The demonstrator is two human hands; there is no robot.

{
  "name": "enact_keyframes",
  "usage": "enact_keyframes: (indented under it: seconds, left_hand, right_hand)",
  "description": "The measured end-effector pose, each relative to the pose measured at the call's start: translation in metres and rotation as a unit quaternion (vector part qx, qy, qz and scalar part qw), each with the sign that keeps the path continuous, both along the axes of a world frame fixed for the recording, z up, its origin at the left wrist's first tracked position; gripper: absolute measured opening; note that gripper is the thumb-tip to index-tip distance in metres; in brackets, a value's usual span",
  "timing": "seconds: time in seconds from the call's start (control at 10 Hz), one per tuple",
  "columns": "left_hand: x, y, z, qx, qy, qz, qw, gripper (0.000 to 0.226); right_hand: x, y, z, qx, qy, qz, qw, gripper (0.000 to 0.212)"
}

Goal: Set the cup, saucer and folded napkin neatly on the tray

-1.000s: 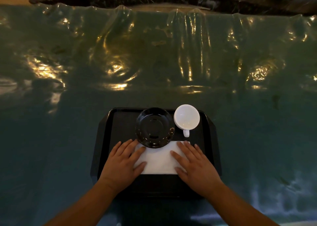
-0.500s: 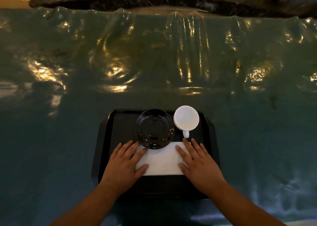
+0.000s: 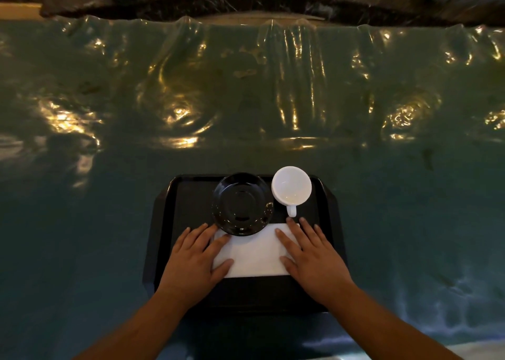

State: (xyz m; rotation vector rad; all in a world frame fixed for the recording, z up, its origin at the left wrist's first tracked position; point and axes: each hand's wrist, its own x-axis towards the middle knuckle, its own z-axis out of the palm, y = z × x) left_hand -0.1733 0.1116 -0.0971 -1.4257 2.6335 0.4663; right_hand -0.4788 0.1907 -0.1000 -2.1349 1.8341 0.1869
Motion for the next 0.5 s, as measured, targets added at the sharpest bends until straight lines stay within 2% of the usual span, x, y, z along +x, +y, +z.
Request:
enact_keyframes:
  seconds: [0.3, 0.5]
  left_hand:
    - [-0.003, -0.002, 0.008, -0.016, -0.03, -0.011, 0.999, 0.057]
    - [-0.012, -0.022, 0.047, -0.052, 0.031, 0.025, 0.998, 0.05]
  right_hand:
    - [0.003, -0.004, 0.011, -0.001, 0.028, -0.006, 1.0, 0.061]
    - [0.013, -0.026, 0.061, -0.072, -0.016, -0.034, 0.997, 0.048]
